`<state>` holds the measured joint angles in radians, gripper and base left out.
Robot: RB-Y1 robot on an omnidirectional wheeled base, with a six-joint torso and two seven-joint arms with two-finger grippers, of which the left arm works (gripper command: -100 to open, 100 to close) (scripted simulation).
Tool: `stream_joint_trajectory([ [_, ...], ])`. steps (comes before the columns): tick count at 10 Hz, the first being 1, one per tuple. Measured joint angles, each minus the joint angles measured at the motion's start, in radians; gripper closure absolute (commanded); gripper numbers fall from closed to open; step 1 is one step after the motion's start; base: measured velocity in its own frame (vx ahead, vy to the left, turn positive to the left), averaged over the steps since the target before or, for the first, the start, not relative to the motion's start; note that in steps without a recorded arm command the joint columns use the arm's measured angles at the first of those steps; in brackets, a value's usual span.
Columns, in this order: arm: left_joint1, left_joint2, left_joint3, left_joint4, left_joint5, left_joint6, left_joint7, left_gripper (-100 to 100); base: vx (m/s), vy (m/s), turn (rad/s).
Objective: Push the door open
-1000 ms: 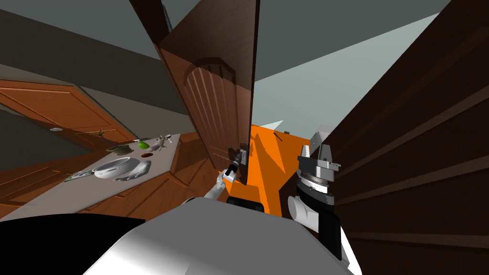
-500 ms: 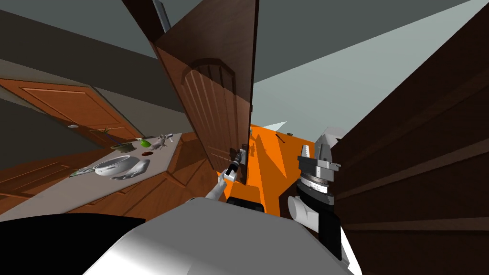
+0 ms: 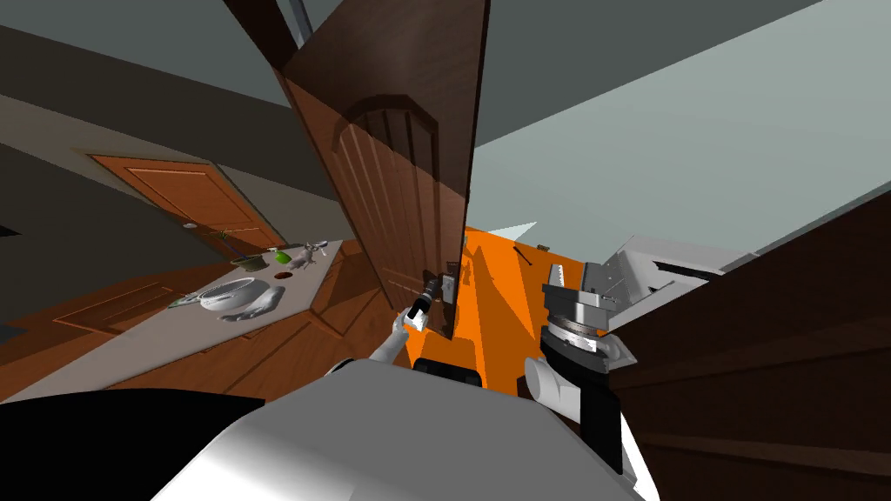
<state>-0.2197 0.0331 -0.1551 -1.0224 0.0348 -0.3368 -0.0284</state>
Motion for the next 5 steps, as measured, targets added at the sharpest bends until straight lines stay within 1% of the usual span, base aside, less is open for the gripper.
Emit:
stream_joint_trajectory([
  [2,0.006,0.009,-0.005,-0.007,-0.001,0.003,-0.001,-100,-0.212,0.065,-0.002],
  [3,0.006,0.009,-0.008,-0.009,-0.001,0.004,-0.002,-100,-0.28,0.048,0.002],
  [4,0.007,0.006,-0.011,-0.01,-0.001,0.004,-0.003,-100,-0.309,0.042,0.004],
  [5,0.016,-0.003,-0.017,-0.025,-0.002,0.009,-0.004,-100,-0.264,0.017,0.006],
])
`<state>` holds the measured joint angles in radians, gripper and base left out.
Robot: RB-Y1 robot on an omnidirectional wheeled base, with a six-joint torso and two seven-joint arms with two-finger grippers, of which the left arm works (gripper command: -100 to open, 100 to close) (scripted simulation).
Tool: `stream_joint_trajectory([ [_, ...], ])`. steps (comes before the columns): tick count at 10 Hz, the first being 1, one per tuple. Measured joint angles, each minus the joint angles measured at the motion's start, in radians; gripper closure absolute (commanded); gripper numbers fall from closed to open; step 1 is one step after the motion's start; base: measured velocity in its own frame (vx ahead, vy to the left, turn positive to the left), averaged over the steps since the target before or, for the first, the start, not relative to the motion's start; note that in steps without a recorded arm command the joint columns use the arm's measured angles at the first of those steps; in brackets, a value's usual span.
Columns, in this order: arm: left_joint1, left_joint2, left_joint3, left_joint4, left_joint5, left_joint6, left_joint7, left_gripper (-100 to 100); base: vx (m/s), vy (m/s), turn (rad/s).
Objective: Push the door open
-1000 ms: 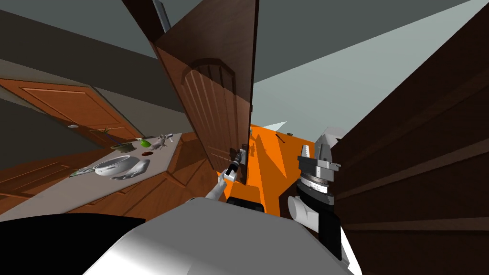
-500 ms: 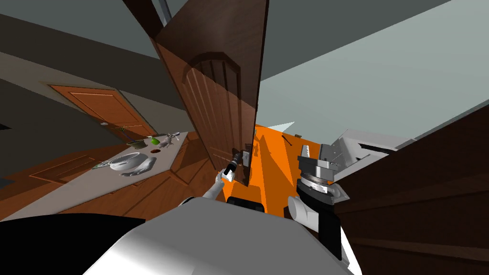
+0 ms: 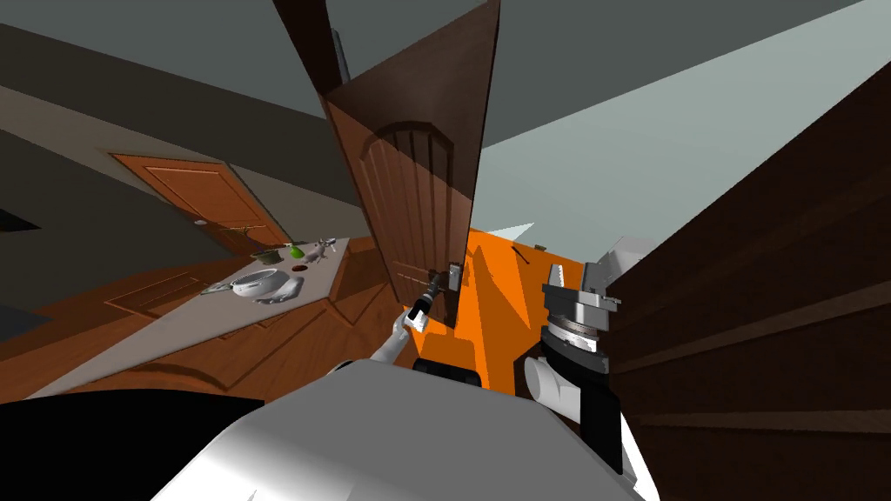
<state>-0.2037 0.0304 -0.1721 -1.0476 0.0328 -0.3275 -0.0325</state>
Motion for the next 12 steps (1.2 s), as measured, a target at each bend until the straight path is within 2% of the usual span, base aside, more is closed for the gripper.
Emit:
stream_joint_trajectory([
  [3,0.0,-0.054,-0.01,0.002,0.001,-0.002,-0.001,-100,-0.153,-0.037,0.009],
  [4,0.001,-0.056,-0.011,0.002,0.001,-0.003,-0.001,-100,0.063,0.012,-0.264],
  [5,0.003,-0.041,0.011,-0.003,-0.002,-0.001,-0.003,-100,0.116,0.044,-0.254],
  [6,0.012,-0.036,0.031,-0.016,-0.007,0.003,-0.011,-100,0.101,0.039,-0.146],
  [7,0.005,-0.025,0.05,-0.007,-0.007,0.0,-0.012,-100,0.141,0.014,-0.294],
  [8,0.016,-0.015,0.074,-0.018,-0.011,-0.002,-0.014,-100,0.162,0.016,-0.238],
  [9,0.029,-0.014,0.096,-0.038,-0.015,0.002,-0.019,-100,0.124,0.001,-0.171],
  [12,0.024,-0.011,0.157,-0.03,-0.02,-0.004,-0.024,-100,0.094,-0.014,-0.165],
])
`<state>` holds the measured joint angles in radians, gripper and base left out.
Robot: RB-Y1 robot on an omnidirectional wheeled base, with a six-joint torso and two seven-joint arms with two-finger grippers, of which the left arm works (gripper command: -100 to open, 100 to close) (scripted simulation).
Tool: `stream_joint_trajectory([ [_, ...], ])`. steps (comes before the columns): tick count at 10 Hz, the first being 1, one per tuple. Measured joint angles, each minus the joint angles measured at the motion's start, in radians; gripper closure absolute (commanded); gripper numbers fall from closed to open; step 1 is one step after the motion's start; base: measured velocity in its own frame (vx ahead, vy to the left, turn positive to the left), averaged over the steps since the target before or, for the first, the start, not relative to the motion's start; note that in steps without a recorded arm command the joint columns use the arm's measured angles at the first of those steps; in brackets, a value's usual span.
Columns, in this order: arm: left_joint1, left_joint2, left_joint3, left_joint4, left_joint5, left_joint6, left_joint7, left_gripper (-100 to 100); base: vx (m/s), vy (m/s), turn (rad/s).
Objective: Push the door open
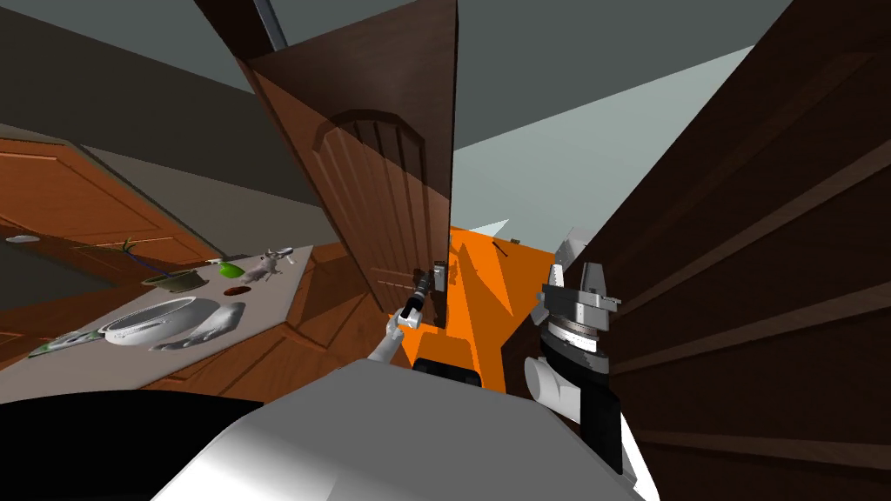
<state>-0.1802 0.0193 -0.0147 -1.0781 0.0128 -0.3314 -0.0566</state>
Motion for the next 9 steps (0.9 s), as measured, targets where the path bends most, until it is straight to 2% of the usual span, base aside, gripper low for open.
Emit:
stream_joint_trajectory([
  [2,-0.001,-0.016,0.039,0.002,-0.005,-0.004,-0.008,-100,0.098,-0.008,-0.254],
  [4,0.004,-0.039,0.082,0.001,-0.01,-0.011,-0.015,-100,0.094,-0.054,-0.151],
  [5,0.004,-0.051,0.099,0.001,-0.012,-0.013,-0.017,-100,0.034,-0.031,-0.021],
  [6,0.004,-0.052,0.101,0.001,-0.012,-0.013,-0.017,100,-0.002,0.004,0.023],
  [9,0.004,-0.051,0.098,0.002,-0.013,-0.011,-0.017,100,-0.01,0.007,-0.006],
])
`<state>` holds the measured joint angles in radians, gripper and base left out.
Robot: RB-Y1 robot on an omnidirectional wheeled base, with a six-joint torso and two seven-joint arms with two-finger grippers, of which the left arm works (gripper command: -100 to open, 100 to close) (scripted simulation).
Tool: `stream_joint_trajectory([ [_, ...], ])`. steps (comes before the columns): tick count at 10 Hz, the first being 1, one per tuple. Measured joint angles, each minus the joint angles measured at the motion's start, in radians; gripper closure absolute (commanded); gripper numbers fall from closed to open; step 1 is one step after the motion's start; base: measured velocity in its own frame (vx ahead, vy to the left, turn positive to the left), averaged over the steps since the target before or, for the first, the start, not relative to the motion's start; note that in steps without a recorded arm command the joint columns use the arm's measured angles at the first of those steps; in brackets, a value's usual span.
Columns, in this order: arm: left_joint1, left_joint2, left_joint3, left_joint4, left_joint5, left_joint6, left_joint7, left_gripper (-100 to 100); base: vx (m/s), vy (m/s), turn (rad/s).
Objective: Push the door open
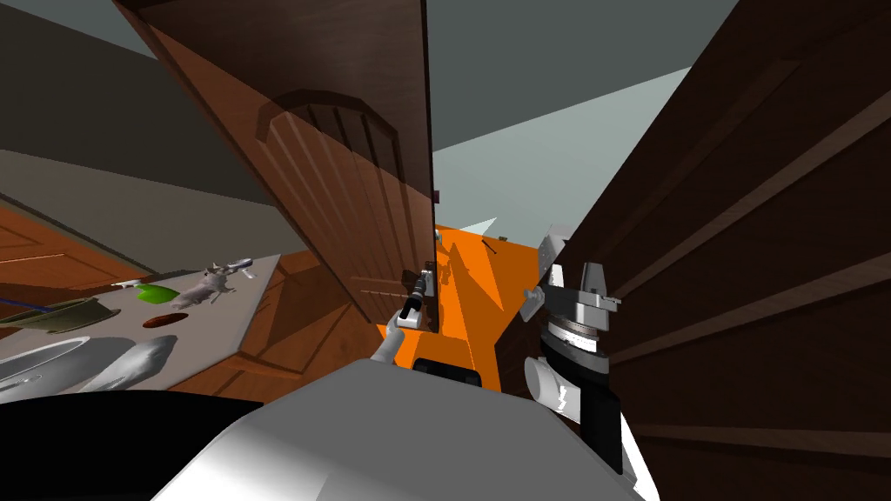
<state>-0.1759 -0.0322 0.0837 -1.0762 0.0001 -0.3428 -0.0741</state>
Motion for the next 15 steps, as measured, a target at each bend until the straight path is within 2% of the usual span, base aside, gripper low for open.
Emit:
stream_joint_trajectory([
  [3,0.001,-0.001,-0.001,0.001,0.0,0.001,0.0,100,0.013,0.005,0.034],
  [6,-0.007,0.017,-0.039,0.026,0.056,-0.004,-0.04,100,0.101,0.014,0.113],
  [8,-0.009,0.028,-0.059,0.021,0.096,-0.003,-0.073,100,0.136,0.04,0.181],
  [9,-0.022,0.036,-0.06,0.033,0.116,-0.013,-0.09,100,0.087,0.046,0.093],
  [10,-0.03,0.043,-0.065,0.041,0.134,-0.019,-0.104,-100,-0.027,0.034,0.071],
  [15,-0.043,0.069,-0.126,0.051,0.232,-0.021,-0.167,-100,-0.115,0.019,0.064],
])
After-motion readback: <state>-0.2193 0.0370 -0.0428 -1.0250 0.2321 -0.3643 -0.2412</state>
